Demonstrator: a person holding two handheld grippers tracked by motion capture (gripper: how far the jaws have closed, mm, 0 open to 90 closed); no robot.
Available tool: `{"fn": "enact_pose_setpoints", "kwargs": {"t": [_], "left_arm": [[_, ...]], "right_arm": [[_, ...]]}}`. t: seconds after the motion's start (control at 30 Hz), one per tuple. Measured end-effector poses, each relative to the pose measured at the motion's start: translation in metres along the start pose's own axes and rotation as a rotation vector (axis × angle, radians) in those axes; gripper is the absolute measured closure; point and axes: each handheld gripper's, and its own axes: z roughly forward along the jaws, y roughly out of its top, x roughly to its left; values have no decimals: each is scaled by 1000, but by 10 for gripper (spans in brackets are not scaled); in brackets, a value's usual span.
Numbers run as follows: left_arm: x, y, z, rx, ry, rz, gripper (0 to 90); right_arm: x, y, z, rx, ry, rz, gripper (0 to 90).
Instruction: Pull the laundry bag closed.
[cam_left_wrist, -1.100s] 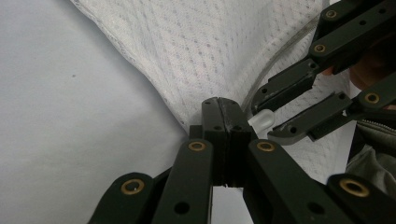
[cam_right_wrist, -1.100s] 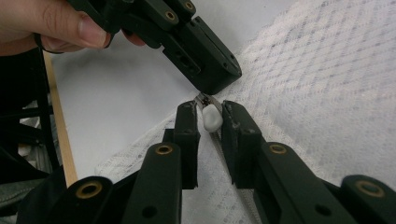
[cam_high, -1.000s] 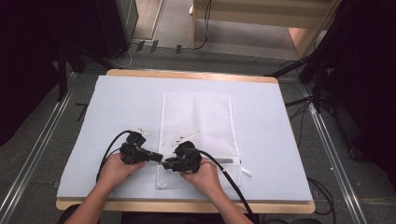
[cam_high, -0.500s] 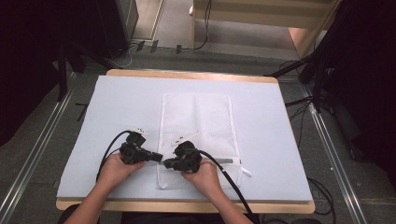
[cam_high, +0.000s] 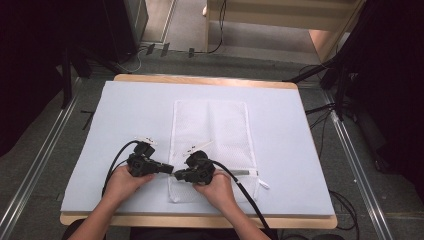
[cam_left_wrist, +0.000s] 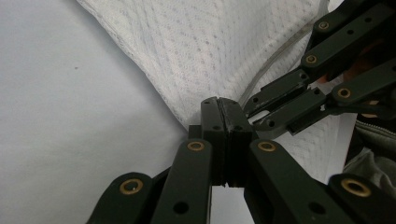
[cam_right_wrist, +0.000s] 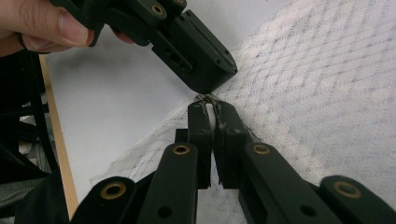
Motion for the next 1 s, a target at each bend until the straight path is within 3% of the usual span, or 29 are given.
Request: {"fn": "enact_pose_setpoints", "kwargs": {"t": [0.2, 0.4, 1.0], "left_arm": [[-5, -2, 2, -8, 45, 49, 900], [-6, -4, 2, -13, 56, 80, 900], [-6, -5, 2, -18, 53, 95, 900]], "right_arm": [[0, 1, 2, -1, 0, 5, 879], [1, 2, 2, 9, -8, -4, 886], [0, -2, -1, -3, -22, -24, 889]]}}
